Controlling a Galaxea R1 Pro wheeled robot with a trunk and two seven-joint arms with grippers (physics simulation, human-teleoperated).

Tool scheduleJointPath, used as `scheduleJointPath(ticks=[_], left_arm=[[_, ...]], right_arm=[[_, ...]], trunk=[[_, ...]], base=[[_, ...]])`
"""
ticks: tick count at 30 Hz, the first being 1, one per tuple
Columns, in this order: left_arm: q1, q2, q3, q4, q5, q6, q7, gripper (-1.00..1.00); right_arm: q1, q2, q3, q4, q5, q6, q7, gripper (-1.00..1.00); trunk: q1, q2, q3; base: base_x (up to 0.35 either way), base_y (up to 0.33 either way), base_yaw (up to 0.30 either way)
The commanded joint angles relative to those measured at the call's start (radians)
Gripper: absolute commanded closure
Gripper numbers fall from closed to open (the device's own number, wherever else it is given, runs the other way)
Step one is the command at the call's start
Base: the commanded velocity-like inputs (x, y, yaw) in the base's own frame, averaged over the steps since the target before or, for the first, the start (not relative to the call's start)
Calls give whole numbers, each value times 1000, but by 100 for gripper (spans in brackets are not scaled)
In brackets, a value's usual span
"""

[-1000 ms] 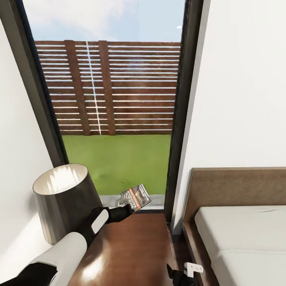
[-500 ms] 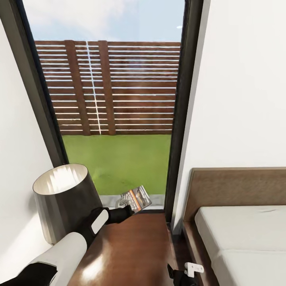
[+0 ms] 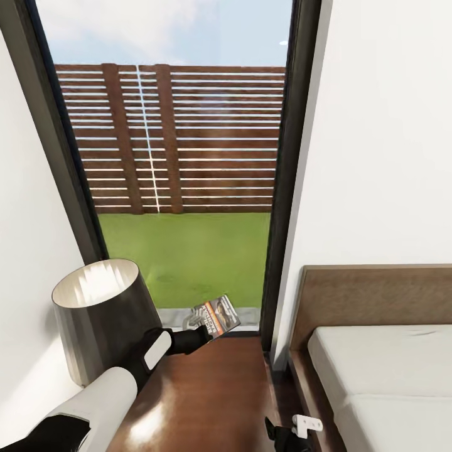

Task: In the bedroom, move the book from the bed onto either nightstand, and place the two sandals side by side next to the bed.

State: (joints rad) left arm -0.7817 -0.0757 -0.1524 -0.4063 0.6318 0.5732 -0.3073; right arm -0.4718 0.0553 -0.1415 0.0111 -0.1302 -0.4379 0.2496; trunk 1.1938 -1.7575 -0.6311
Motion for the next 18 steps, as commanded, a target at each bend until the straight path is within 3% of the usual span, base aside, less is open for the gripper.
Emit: scheduleJointPath(ticks=[1,15,18], left_arm=[[-1,0,-3,0,3,3,-1,100],[-1,1,-3,0,3,4,-1,100],[-12,2,-5,-12,-3,-4,-10,100]], right_arm=[[-1,0,-6,1,-11,-2,11,-100],[-1,1,-7,4,-14,-3,12,-100],[-12,-11,-7,-8,-26,-11,20,-100]], trunk=[[0,0,-1],[0,0,-1],[0,0,-1]], base=[[0,0,0],[0,0,0],[0,0,0]])
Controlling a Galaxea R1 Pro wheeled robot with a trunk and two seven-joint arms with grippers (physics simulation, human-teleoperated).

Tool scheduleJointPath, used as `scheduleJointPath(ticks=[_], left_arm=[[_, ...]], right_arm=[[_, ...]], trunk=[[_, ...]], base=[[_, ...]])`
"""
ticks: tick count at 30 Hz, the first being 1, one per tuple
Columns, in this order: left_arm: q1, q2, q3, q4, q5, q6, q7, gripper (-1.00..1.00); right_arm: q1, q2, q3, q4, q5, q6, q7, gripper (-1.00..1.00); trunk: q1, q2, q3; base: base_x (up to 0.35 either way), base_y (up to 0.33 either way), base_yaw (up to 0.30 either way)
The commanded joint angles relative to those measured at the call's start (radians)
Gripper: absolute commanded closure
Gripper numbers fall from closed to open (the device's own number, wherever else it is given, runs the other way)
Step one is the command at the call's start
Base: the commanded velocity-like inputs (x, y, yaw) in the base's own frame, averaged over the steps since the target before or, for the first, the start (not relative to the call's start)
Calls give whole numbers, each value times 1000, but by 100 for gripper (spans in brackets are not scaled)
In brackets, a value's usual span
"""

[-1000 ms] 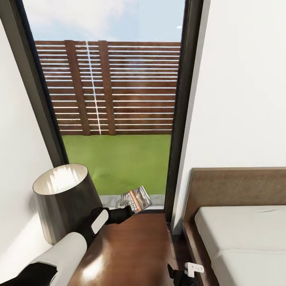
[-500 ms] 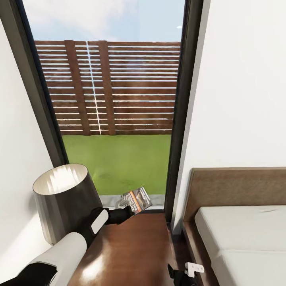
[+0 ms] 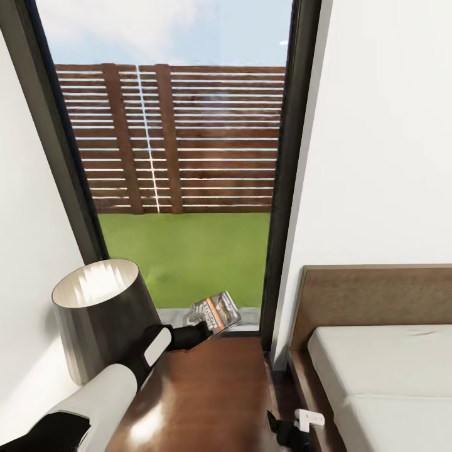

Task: In the bedroom, move the book from the bed onto either nightstand, and place the two sandals side by side next to the bed.

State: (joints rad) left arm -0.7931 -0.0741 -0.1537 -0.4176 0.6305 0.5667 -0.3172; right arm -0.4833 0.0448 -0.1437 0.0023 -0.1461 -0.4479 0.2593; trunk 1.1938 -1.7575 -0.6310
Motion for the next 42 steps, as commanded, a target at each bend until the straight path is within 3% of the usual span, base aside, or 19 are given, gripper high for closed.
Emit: scheduleJointPath(ticks=[1,8,27,42], left_arm=[[-6,1,-3,-6,-1,2,0,100],[-45,1,-6,-25,-1,-5,1,100],[-36,3,-15,-68,-1,-30,14,100],[-35,2,-15,-69,-2,-26,15,100]], right_arm=[[-6,0,-5,-5,-10,-1,11,-100],[-47,0,-5,-44,-12,1,12,-100],[-155,-5,-8,-152,-12,3,11,-100],[-156,-5,-8,-200,-13,4,11,-100]], trunk=[[0,0,-1],[0,0,-1],[0,0,-1],[0,0,-1]], base=[[0,0,0],[0,0,0],[0,0,0],[0,0,0]])
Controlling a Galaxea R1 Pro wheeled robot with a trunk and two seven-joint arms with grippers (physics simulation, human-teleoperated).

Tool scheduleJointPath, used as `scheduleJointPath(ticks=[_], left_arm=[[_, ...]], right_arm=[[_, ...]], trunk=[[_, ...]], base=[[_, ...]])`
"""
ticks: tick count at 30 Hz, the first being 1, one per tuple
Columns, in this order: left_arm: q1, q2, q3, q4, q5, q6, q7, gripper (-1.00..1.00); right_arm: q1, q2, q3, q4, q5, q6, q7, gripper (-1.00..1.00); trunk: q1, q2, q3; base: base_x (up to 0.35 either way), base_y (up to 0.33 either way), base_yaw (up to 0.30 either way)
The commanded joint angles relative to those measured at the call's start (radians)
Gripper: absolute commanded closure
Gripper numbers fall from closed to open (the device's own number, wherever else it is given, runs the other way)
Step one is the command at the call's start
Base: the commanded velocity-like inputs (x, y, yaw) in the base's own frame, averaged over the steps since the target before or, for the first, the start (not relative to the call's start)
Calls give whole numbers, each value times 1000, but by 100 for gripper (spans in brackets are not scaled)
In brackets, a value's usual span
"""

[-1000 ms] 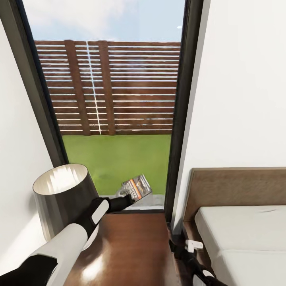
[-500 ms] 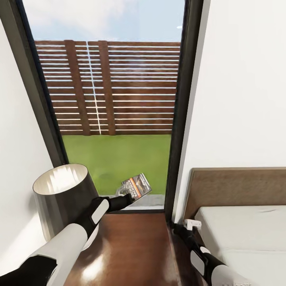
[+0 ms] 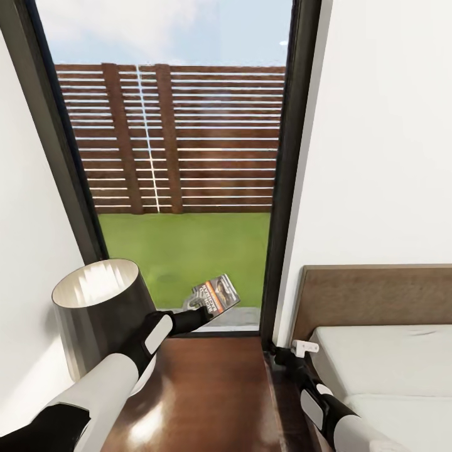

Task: In the bedroom, move the book from the bed onto either nightstand, and place the two sandals side by side next to the bed.

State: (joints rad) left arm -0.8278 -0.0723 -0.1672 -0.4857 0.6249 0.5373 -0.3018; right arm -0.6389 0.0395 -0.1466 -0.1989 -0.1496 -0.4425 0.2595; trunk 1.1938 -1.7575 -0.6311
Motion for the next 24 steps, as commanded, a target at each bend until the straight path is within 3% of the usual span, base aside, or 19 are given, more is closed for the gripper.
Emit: scheduleJointPath(ticks=[1,24], left_arm=[[-1,0,-1,0,4,4,0,100],[-1,-1,-1,-1,4,3,-1,100]], right_arm=[[-1,0,-5,1,-10,-1,10,-100],[-1,-1,-5,1,-10,1,10,-100]], trunk=[[0,0,-1],[0,0,-1]], base=[[0,0,0],[0,0,0]])
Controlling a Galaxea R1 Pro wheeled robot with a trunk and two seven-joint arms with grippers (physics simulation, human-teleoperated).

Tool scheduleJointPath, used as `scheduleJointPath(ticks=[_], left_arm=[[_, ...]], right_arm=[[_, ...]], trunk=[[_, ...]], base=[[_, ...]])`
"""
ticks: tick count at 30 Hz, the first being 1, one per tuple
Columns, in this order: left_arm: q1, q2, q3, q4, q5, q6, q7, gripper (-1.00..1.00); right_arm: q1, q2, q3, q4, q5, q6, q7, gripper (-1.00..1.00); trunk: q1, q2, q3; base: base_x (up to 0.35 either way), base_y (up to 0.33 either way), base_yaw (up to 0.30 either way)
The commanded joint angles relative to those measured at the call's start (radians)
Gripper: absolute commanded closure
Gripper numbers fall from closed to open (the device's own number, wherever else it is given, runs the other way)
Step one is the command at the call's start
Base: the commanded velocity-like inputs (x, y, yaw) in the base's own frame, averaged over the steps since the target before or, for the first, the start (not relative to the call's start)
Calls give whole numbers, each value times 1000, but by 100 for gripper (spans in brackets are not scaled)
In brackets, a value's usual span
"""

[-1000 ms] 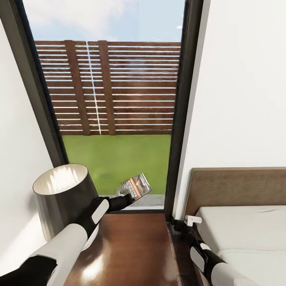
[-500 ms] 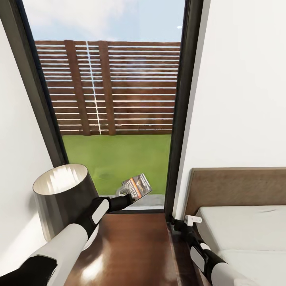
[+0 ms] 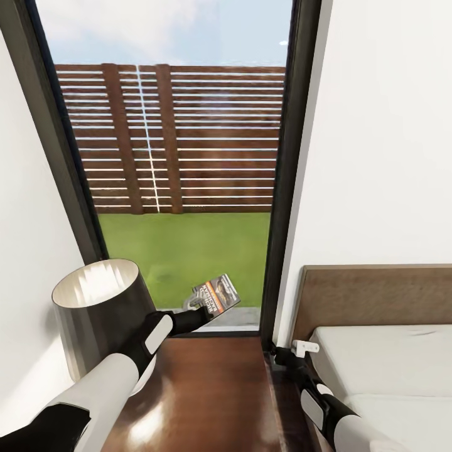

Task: In the bedroom, move the book from the bed onto either nightstand, and place the two sandals side by side next to the bed.

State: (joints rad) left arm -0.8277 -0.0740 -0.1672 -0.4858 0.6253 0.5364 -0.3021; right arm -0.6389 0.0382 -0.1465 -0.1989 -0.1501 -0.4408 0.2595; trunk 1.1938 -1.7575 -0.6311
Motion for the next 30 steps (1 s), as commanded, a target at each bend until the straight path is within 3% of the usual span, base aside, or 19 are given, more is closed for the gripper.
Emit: scheduleJointPath(ticks=[1,30], left_arm=[[-1,0,-2,0,4,4,0,100],[-1,-1,-3,1,2,4,0,100]], right_arm=[[-1,0,-5,1,-10,-1,10,-100],[-1,-1,-7,1,-11,-1,11,-100]], trunk=[[0,0,-1],[0,0,-1]], base=[[0,0,0],[-10,0,0]])
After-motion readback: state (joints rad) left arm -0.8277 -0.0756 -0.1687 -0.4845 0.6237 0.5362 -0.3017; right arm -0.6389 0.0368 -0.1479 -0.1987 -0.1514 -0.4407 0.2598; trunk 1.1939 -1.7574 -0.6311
